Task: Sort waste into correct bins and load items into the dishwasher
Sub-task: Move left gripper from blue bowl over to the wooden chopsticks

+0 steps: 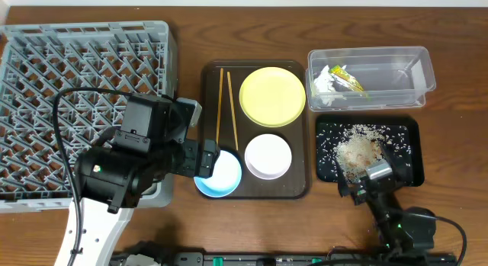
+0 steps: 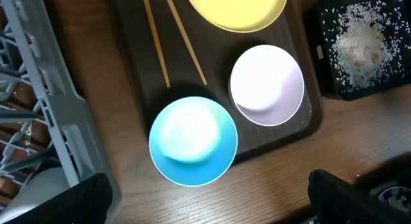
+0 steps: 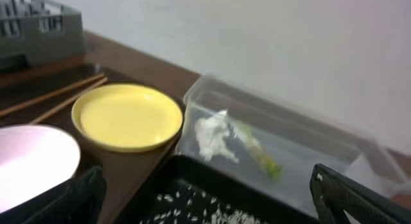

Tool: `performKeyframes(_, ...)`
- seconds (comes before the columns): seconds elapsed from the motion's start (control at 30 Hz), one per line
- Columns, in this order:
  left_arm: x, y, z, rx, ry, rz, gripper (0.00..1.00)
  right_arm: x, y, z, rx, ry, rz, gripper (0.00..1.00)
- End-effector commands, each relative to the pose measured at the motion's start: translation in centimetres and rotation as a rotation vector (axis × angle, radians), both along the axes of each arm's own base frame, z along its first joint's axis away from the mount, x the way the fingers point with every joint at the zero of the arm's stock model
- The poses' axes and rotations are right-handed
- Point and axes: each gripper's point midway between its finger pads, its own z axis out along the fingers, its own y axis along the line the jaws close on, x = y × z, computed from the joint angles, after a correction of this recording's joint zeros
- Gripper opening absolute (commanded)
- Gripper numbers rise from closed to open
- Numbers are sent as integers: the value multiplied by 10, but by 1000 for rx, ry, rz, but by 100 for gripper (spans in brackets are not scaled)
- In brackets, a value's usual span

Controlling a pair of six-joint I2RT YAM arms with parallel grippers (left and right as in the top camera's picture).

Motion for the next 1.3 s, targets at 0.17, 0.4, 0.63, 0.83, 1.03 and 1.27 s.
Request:
performKeyframes(0.17, 1, 1, 4, 10, -17, -4, 98, 4, -3, -4, 14, -27, -18, 99)
performKeyframes(0.4, 1, 1, 4, 10, -17, -3, 98, 4, -3, -4, 14, -27, -18, 99)
performKeyframes(0.63, 1, 1, 4, 10, -17, -3, 98, 4, -3, -4, 14, -26, -18, 99)
performKeyframes(0.83, 1, 1, 4, 10, -17, -3, 98, 4, -3, -4, 14, -26, -18, 99)
performKeyframes(1.03, -3, -10, 7, -73, 21, 19, 98, 4, -3, -4, 14, -26, -18, 99)
performKeyframes(1.27, 31, -16, 16, -103, -69, 69, 98, 4, -3, -4, 14, -26, -18, 99)
